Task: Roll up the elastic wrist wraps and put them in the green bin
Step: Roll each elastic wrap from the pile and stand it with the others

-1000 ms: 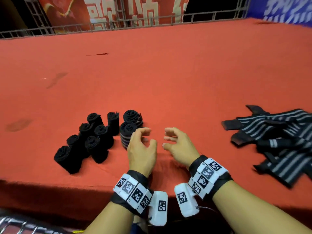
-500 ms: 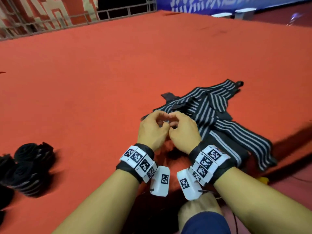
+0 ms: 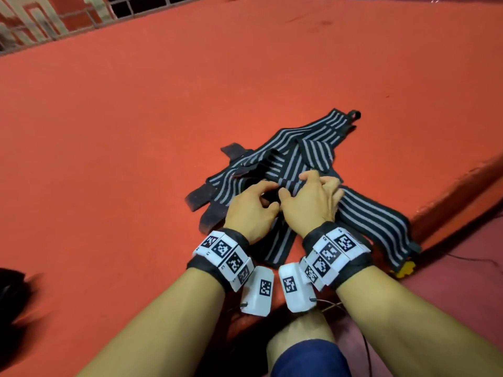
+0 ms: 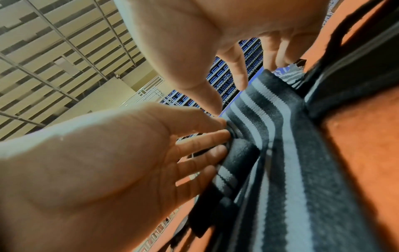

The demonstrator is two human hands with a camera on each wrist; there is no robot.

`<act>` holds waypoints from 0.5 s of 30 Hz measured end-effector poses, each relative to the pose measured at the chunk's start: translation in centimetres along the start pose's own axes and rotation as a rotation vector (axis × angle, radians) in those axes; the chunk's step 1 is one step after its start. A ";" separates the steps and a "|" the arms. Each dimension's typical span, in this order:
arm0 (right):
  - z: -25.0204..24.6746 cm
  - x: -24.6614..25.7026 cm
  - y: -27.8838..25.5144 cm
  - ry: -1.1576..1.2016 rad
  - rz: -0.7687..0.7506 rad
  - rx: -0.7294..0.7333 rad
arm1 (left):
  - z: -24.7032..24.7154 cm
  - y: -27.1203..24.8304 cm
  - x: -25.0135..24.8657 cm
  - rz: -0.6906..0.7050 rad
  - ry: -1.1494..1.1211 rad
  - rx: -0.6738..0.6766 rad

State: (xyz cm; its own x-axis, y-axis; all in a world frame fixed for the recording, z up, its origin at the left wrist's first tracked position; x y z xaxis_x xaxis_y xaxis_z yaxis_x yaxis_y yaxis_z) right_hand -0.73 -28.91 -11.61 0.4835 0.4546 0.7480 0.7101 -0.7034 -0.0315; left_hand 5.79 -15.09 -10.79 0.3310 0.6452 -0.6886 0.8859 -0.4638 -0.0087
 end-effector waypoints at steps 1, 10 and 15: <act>0.2 -0.3 0.2 -0.009 0.014 0.024 | 0.3 0.2 -0.1 0.000 -0.006 0.003; -0.9 0.0 0.9 0.236 -0.152 0.023 | 1.9 0.5 1.2 -0.090 -0.123 0.023; -4.2 2.0 -1.1 0.429 -0.331 -0.114 | 1.8 -0.1 0.9 -0.079 -0.222 0.072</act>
State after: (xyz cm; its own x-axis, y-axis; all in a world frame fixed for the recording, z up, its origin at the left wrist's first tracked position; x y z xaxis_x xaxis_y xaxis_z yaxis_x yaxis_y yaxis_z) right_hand -2.68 -29.53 -7.32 -0.0247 0.4146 0.9097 0.7176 -0.6262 0.3048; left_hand 5.38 -15.56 -12.76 0.1756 0.5357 -0.8259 0.8782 -0.4644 -0.1145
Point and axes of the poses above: each hand's wrist, its own y-axis towards the middle knuckle, its own z-axis out of the palm, x = y × z, the point moved 10 cm from there along y, towards the middle knuckle
